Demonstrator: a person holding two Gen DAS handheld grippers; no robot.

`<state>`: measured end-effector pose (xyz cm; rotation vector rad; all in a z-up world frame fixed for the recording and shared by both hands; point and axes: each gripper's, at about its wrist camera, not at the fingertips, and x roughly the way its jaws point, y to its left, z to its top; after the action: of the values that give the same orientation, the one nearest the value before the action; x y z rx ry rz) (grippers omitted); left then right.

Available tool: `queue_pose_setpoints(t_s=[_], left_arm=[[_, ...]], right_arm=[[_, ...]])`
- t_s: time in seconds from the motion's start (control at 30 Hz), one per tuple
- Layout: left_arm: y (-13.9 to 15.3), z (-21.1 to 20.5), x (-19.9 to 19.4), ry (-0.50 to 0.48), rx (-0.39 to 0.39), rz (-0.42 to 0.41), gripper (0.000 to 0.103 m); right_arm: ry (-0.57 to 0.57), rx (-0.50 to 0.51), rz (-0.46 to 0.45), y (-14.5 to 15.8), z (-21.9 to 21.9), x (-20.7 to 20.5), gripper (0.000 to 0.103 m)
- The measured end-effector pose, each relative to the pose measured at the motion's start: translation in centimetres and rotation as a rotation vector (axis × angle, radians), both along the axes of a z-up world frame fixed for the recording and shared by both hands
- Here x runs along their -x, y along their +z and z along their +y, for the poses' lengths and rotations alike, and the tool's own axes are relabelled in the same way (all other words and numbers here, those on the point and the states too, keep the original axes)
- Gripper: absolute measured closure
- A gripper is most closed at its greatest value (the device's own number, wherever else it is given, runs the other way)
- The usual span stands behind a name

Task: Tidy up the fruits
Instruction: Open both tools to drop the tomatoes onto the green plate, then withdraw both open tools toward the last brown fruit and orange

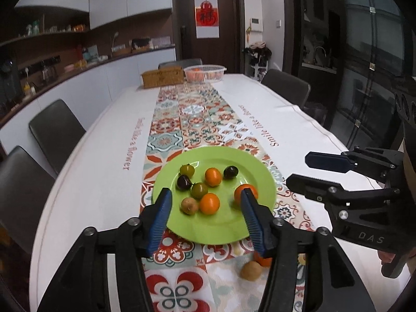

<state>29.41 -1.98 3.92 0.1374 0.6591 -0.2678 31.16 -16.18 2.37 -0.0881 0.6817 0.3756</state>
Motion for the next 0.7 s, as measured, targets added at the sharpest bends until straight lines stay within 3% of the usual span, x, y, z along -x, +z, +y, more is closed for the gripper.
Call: queue_pose_setpoints(t_s=[0.07,0.23,0.33,0.7], left_arm=[[0.5,-0.1,1.1,-0.002,-0.003,-0.017,0.045],[1.7,-0.2,3.7,-0.005,-0.015,-0.055,0.038],[2.0,-0.4,5.1,-0.013,-0.035,-0.071,0.037],[-0.2,-0.3,8.0,-0.035,-0.04,-0.024,0.037]], right_arm=[[-0.005,-0.006,-0.017,0.5,-0.2,1.2,0.053],[0.008,0.008,-0.048,1.5,-0.3,3.9,0.052],[0.015,0.025,-0.075,1.9,-0.3,5.7,0.043],[0.085,0.124,-0.068,0.7,0.3,8.0,0.042]])
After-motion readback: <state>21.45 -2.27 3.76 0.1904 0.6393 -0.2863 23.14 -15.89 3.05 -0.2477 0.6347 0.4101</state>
